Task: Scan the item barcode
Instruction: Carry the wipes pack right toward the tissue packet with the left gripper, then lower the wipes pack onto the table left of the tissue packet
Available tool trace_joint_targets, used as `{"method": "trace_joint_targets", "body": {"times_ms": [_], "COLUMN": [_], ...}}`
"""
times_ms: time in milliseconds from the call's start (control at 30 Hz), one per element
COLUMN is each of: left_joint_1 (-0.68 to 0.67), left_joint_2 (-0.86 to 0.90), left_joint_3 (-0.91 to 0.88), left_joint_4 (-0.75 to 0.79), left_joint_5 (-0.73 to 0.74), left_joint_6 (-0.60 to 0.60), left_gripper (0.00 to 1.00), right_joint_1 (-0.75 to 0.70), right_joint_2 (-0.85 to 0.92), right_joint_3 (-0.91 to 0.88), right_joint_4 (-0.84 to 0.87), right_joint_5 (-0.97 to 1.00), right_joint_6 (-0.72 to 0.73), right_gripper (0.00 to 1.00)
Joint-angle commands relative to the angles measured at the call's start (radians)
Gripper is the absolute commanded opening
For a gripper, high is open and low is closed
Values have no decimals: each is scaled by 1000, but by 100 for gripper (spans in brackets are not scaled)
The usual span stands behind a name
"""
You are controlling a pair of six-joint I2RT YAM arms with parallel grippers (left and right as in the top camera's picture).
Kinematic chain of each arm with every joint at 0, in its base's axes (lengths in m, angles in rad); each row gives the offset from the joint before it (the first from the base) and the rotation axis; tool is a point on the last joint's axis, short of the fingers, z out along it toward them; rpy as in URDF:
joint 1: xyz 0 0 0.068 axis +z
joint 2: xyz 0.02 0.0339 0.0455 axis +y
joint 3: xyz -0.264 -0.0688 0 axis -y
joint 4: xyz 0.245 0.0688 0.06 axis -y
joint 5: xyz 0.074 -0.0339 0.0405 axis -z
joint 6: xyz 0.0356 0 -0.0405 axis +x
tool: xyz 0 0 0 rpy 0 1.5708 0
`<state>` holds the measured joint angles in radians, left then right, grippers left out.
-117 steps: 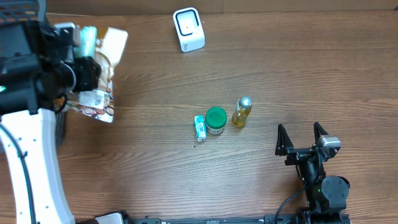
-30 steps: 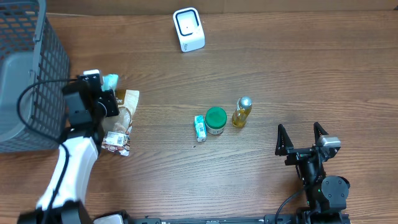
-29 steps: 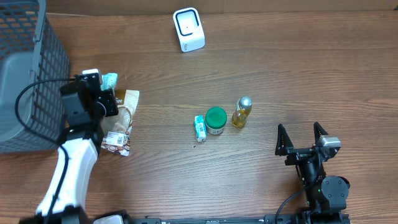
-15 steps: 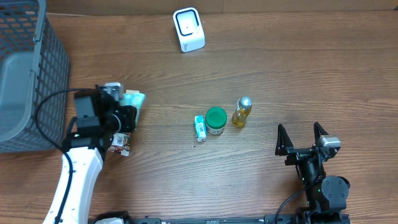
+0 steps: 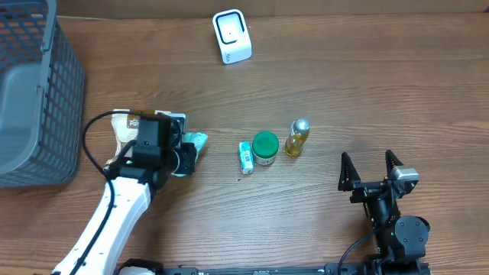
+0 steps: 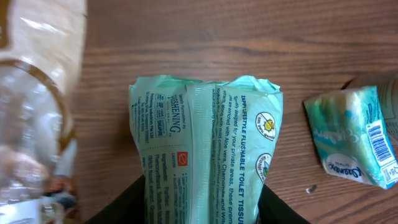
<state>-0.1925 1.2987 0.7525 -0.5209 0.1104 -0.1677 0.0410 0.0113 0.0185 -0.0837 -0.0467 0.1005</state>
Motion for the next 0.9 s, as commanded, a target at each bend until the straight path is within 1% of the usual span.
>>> {"method": "trace_joint_targets", "body": {"times_ms": [0, 100, 233, 267, 300, 333, 367, 467, 633, 733, 767, 800, 833, 867], "left_joint_1": [-50, -93, -134, -138, -138, -137, -133, -115, -103, -103, -103, -103, -104, -105], "left_joint_2": [57, 122, 187, 195, 198, 198, 193, 169, 100, 80, 79, 80, 85, 87], "left_joint_3": [13, 13, 13, 13, 13, 14, 19, 61, 176, 211, 211, 211, 208, 204], "left_joint_4": [1, 17, 63, 71, 77, 81, 81, 50, -110, -176, -190, -207, -228, -246], "left_joint_5": [-61, -108, -114, -114, -114, -114, -116, -105, -52, -3, 24, 46, 58, 58], "left_joint_6": [-113, -136, -136, -136, -136, -136, -136, -135, -124, -119, -100, -71, -32, -11], "left_gripper": [44, 47, 60, 66, 77, 95, 100, 99, 100, 100, 100, 95, 73, 43], "right_joint_1": [5, 5, 5, 5, 5, 5, 5, 5, 5, 5, 5, 5, 5, 5], "right_joint_2": [-8, -8, -8, -8, -8, -8, -8, -8, -8, -8, -8, -8, -8, -8], "right_joint_3": [-11, -11, -11, -11, -11, -11, -11, -11, -11, -11, -11, -11, -11, -11], "right_joint_4": [3, 3, 3, 3, 3, 3, 3, 3, 3, 3, 3, 3, 3, 3], "right_joint_5": [4, 4, 4, 4, 4, 4, 4, 4, 4, 4, 4, 4, 4, 4], "right_joint_6": [4, 4, 4, 4, 4, 4, 4, 4, 4, 4, 4, 4, 4, 4], "right_gripper": [100, 100, 100, 100, 100, 100, 100, 100, 100, 100, 100, 100, 100, 100]}}
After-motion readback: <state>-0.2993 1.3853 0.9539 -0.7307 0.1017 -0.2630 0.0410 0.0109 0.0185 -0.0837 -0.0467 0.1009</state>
